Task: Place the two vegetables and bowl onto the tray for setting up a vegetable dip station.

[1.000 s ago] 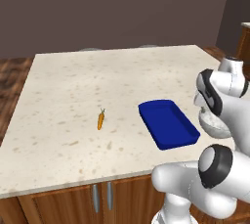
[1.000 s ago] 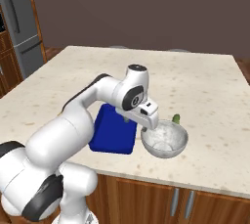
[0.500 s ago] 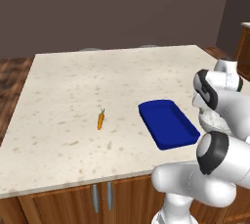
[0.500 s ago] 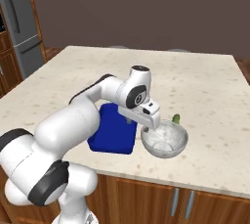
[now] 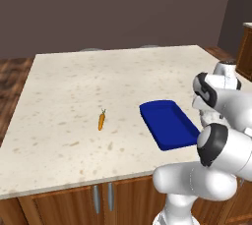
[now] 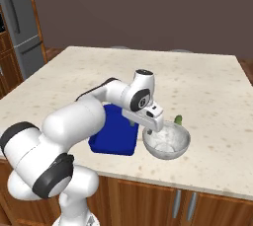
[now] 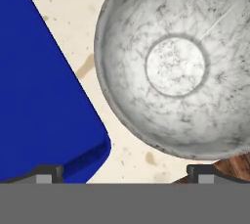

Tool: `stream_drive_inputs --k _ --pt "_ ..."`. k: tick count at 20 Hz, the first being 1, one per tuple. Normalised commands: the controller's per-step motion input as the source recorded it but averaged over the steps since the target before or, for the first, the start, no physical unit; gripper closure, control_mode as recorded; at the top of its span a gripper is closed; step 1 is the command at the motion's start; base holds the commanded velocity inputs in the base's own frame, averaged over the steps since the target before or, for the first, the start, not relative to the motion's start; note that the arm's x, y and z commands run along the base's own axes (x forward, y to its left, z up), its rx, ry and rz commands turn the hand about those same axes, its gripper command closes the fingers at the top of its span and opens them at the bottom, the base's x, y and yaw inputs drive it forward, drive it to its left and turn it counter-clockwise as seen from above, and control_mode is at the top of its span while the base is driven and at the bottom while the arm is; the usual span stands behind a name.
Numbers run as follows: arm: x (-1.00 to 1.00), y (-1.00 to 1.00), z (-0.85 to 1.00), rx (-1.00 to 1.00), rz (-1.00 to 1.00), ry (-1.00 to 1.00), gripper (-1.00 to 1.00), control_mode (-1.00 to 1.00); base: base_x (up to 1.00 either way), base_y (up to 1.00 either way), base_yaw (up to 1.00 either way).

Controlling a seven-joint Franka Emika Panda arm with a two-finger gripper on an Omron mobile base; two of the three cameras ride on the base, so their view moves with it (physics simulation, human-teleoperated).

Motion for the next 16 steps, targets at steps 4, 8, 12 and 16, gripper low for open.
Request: stream_drive_inputs --k 4,8,12,16 --pt "0.19 -0.01 -0.17 0.0 0.0 0.0 -1.0 -1.0 0.0 0.0 0.0" --pt "0.19 -0.03 -0.17 0.0 0.01 0.0 -1.0 -1.0 0.0 0.0 0.0" --pt "0.19 -0.06 -0.19 0.0 0.02 0.01 -1.0 -1.0 0.0 0.0 0.0" --pt "0.2 -0.09 -0.18 0.0 0.03 0.01 -1.0 -1.0 0.0 0.0 0.0"
